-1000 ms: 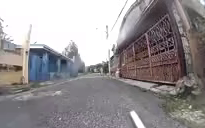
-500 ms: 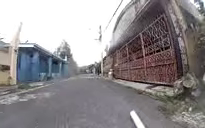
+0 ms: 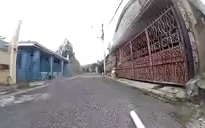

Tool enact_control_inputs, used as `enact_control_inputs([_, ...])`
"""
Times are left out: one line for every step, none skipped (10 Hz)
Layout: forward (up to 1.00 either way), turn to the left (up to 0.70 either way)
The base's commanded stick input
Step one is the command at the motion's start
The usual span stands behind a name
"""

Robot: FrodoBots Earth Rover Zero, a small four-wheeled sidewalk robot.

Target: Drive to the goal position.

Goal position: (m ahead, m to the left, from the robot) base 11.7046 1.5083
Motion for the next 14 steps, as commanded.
enact_control_inputs([0.5,0.0])
enact_control_inputs([0.5,0.0])
enact_control_inputs([0.5,0.0])
enact_control_inputs([0.5,0.0])
enact_control_inputs([0.5,0.0])
enact_control_inputs([0.5,0.0])
enact_control_inputs([0.5,0.0])
enact_control_inputs([0.5,0.0])
enact_control_inputs([0.5,0.0])
enact_control_inputs([0.5,0.0])
enact_control_inputs([0.5,0.0])
enact_control_inputs([0.5,0.0])
enact_control_inputs([0.5,0.0])
enact_control_inputs([0.5,0.0])
